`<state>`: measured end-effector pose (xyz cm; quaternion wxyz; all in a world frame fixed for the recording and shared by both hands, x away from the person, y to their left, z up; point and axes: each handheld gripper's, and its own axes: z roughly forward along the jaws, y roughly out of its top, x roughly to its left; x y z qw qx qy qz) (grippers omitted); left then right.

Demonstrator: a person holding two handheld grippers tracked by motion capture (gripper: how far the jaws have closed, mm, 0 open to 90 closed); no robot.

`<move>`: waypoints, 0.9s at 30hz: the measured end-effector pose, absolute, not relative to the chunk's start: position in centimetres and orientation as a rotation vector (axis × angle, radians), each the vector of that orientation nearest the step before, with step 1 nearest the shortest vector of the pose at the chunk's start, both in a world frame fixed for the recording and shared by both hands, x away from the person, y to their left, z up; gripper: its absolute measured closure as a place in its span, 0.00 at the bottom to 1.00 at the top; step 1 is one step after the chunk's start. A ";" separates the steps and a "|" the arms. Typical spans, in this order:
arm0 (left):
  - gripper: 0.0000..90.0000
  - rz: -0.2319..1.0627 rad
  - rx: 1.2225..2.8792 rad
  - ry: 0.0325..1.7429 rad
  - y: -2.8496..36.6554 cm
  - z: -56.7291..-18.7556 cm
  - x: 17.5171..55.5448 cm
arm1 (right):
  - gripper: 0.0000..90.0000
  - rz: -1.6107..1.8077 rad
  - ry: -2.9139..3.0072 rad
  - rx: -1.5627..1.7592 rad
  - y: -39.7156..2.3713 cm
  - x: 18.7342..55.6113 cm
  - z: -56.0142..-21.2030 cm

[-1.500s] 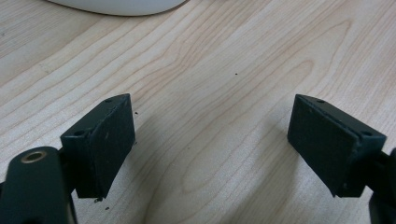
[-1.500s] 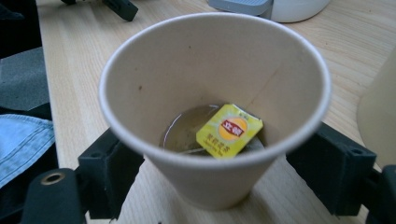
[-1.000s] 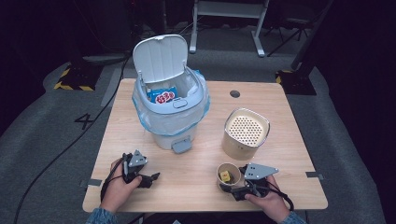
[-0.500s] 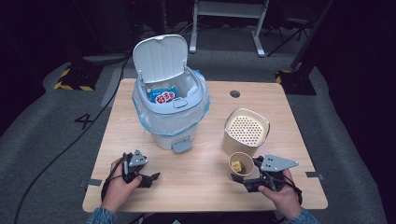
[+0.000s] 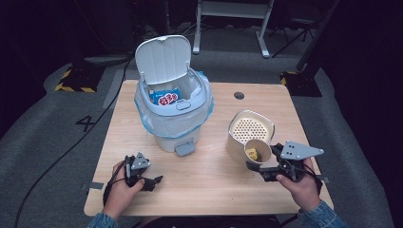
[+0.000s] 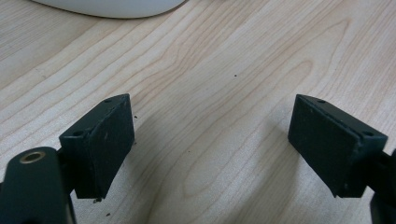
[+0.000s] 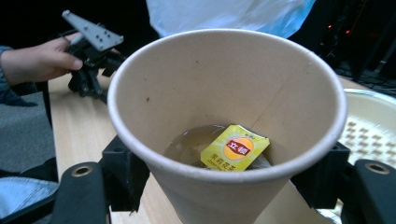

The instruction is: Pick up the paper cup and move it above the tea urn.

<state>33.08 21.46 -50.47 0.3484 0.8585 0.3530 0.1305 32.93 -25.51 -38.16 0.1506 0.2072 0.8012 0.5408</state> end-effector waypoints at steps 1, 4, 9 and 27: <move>0.17 0.337 2.226 0.916 21.5 -50.5 33.1 | 0.34 1.553 2.294 0.598 -25.6 33.1 -37.9; 0.17 0.335 2.225 0.919 21.5 -50.5 33.1 | 0.34 1.556 2.274 0.610 -25.8 33.6 -37.1; 0.17 0.335 2.224 0.921 21.4 -50.5 33.1 | 0.34 1.549 2.240 0.642 -26.5 34.5 -35.9; 0.17 0.337 2.226 0.919 21.4 -50.5 33.0 | 0.35 1.429 2.191 0.703 -27.7 39.8 -33.8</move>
